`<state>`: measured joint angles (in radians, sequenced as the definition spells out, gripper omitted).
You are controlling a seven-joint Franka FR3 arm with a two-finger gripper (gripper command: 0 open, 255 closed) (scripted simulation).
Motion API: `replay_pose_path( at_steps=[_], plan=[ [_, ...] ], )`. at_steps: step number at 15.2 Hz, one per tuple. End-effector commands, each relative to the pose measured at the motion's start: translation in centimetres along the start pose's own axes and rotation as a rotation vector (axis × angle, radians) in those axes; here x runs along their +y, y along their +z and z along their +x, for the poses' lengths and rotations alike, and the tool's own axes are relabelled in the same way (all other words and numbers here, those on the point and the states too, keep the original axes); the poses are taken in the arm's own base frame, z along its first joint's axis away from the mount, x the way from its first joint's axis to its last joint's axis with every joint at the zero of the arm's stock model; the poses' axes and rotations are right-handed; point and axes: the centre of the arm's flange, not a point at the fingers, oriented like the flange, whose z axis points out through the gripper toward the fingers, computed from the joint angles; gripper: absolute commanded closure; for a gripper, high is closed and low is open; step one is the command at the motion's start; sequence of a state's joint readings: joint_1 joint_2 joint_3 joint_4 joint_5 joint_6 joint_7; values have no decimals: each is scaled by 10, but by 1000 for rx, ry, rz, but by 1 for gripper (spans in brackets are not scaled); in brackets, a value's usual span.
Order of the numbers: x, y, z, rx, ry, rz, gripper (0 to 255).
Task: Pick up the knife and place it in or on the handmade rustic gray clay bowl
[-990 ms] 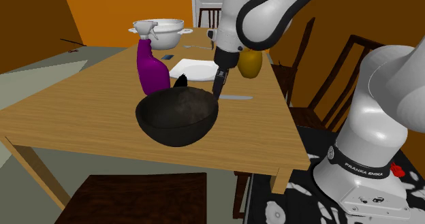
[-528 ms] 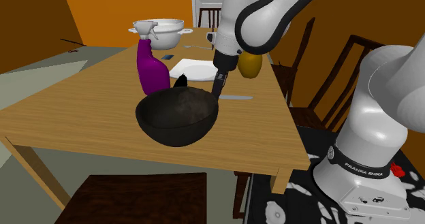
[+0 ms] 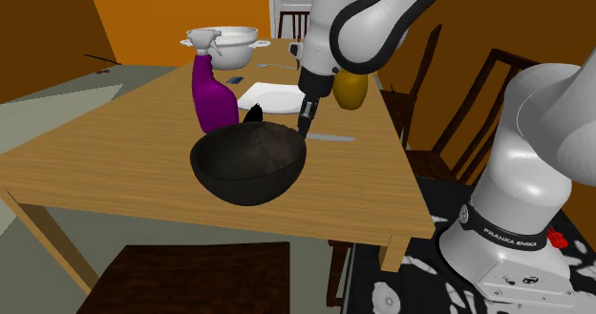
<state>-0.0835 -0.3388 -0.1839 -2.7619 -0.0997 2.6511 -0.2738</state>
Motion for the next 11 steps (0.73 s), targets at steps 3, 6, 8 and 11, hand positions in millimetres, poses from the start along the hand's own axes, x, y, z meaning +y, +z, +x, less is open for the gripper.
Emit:
replay_pose_path(
  at_steps=[3, 6, 8, 11],
  plan=[
    [0, 5, -2, -11, 4, 2, 255],
    [1, -11, 1, -11, 4, 2, 255],
    [1, -21, 4, -11, 4, 2, 255],
    [3, -36, 7, -11, 4, 2, 255]
  ],
)
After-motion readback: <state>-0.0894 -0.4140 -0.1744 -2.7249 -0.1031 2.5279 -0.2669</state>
